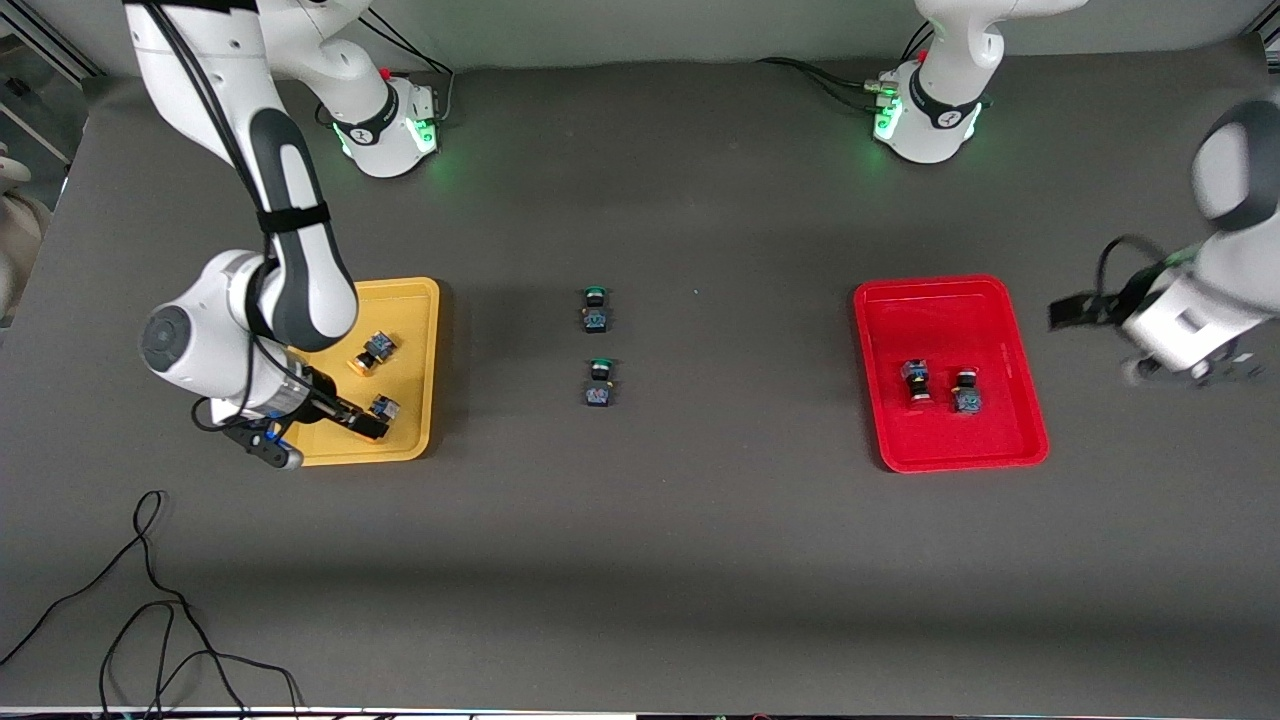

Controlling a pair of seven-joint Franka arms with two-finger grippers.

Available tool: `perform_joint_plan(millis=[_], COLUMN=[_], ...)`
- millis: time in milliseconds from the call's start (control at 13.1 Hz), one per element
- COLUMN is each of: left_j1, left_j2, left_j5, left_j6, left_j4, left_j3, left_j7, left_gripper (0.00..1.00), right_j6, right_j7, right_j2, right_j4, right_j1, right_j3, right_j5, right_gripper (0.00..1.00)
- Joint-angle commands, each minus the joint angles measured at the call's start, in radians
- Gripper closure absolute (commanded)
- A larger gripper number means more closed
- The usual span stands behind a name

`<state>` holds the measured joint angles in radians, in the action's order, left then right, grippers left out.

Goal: Place red and yellow buttons in trays

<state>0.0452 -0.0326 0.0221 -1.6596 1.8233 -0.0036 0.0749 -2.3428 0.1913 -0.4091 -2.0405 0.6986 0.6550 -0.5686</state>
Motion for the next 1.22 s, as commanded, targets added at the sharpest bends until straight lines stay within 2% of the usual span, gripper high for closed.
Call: perform_joint_plan(millis=[0, 229, 382, 459, 535, 688, 765, 841, 918, 994, 1147], left_j1=[0.002, -0.037, -0.068, -0.073, -0.073, -0.073, -0.071, -0.071, -0.07, -0.07, -0.07], left_j2=[0.014, 0.028, 0.011, -0.013, -0.026, -0.026, -0.018, -0.018, -0.018, -0.018, -0.018], left_j5=[-0.004, -0.005, -0.007, -0.008, -0.013, -0.031, -0.031, -0.03, -0.03, -0.03, -0.03], left_j6=[0.141, 0.169, 0.19, 0.216, 0.224, 0.221, 0.221, 0.221, 0.219, 0.219, 0.219], left_j4=[-0.116, -0.176, -0.228, -0.267, -0.288, -0.286, -0.285, -0.285, -0.285, -0.283, -0.283], left_j3=[-0.01, -0.012, -0.012, -0.013, -0.015, -0.013, -0.013, -0.012, -0.012, -0.012, -0.012], left_j7=[0.034, 0.023, 0.013, -0.01, -0.029, -0.033, -0.032, -0.032, -0.032, -0.032, -0.032], left_gripper=[0.0, 0.0, 0.0, 0.0, 0.0, 0.0, 0.0, 0.0, 0.0, 0.0, 0.0], right_j6=[0.01, 0.126, 0.235, 0.259, 0.264, 0.284, 0.334, 0.364, 0.382, 0.428, 0.483], right_j7=[-0.035, -0.026, -0.038, -0.044, -0.05, -0.059, -0.076, -0.091, -0.108, -0.111, -0.118], right_j2=[0.074, 0.113, 0.148, 0.173, 0.217, 0.306, 0.349, 0.392, 0.441, 0.473, 0.516], right_j4=[0.029, 0.13, 0.206, 0.226, 0.229, 0.227, 0.229, 0.227, 0.221, 0.221, 0.22], right_j1=[0.01, 0.007, 0.007, -0.004, -0.017, -0.054, -0.095, -0.173, -0.27, -0.357, -0.456], right_j3=[0.012, 0.015, 0.05, 0.051, 0.045, 0.034, 0.0, -0.07, -0.175, -0.267, -0.368], right_j5=[-0.01, 0.096, 0.107, 0.131, 0.194, 0.257, 0.28, 0.344, 0.408, 0.436, 0.441], right_gripper=[0.0, 0.0, 0.0, 0.0, 0.0, 0.0, 0.0, 0.0, 0.0, 0.0, 0.0])
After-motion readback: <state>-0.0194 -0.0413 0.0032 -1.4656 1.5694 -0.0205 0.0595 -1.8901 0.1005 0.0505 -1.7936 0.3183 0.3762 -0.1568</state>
